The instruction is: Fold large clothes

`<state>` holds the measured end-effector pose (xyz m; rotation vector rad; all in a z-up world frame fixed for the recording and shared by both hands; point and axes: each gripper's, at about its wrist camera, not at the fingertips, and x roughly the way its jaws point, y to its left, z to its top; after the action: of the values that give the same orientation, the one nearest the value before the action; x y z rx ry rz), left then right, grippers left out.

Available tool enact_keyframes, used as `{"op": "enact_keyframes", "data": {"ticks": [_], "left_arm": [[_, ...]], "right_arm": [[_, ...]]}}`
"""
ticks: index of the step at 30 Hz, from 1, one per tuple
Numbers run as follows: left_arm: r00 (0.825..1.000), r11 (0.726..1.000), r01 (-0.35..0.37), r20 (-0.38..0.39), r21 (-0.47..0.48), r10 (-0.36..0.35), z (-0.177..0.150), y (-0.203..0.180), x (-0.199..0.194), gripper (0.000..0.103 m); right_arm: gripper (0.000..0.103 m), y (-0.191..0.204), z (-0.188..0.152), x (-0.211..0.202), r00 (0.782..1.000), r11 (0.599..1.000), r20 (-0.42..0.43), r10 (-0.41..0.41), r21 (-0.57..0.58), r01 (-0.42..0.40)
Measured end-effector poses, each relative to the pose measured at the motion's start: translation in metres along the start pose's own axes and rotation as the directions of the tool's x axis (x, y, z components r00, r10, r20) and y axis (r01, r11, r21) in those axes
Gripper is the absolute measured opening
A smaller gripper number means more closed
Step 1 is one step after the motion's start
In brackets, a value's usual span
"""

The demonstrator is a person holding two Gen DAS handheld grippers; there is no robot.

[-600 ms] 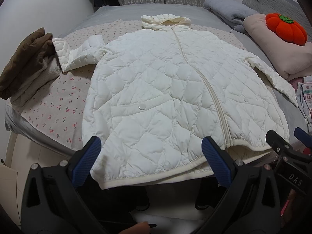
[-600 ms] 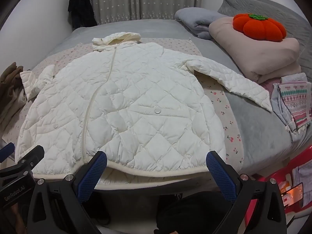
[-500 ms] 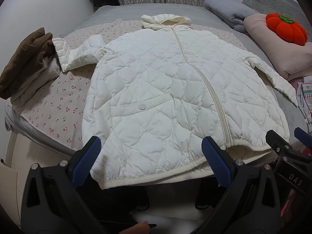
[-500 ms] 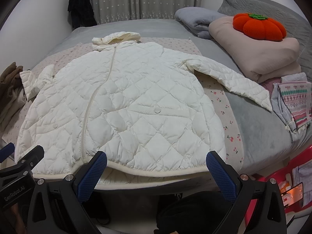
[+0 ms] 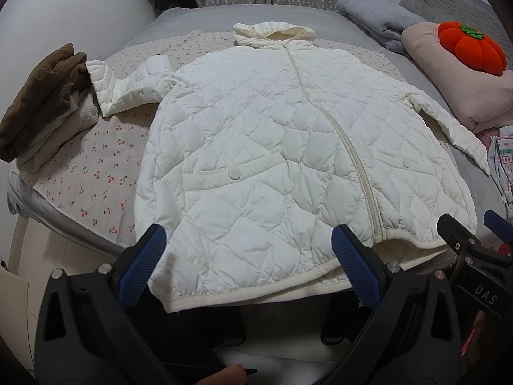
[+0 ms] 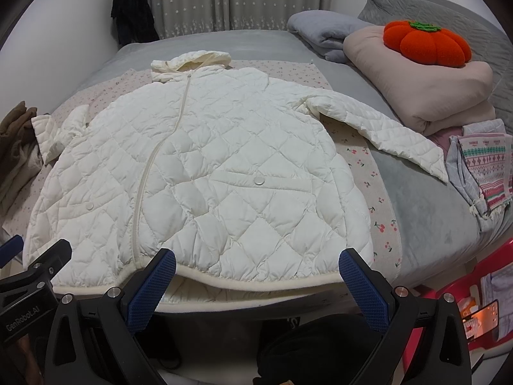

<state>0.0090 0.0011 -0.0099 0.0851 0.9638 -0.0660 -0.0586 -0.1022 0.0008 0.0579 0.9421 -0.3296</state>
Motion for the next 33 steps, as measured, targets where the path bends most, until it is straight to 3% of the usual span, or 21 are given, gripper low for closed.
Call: {"op": "enact_keyframes", "data": {"ticks": [14,21,25,30,33], "left_arm": [[1.000,1.000,-0.002,-0.009,-0.010,0.002,0.000,0.003,0.006,0.102],[1.000,0.999,0.012,-0.017,-0.035,-0.013,0.006,0.007,0.012,0.102],[1.000,0.998,0.031,0.000,-0.052,-0.031,0.015,0.013,0.019,0.102],[0.990,0.987,0.131,-0.040,-0.092,-0.135,0.038,0.033,0.033,0.102],[0.987,0.987,0.146,-0.050,-0.063,-0.150,0.062,0.047,0.040,0.102]], "right_arm": [[0.103,-0.006,-0.004,0.007,1.000,1.000,0.000,-0.005,-0.004,0.005],[0.103,-0.004,0.001,0.015,0.999,0.998,0.008,-0.049,-0.031,0.049],[0.103,-0.004,0.008,0.023,1.000,1.000,-0.020,0.015,-0.003,-0.015],[0.103,-0.021,0.029,0.035,0.995,0.995,-0.029,0.094,0.018,-0.094],[0.103,-0.038,0.050,0.046,0.989,0.990,-0.039,0.139,0.029,-0.138]]}}
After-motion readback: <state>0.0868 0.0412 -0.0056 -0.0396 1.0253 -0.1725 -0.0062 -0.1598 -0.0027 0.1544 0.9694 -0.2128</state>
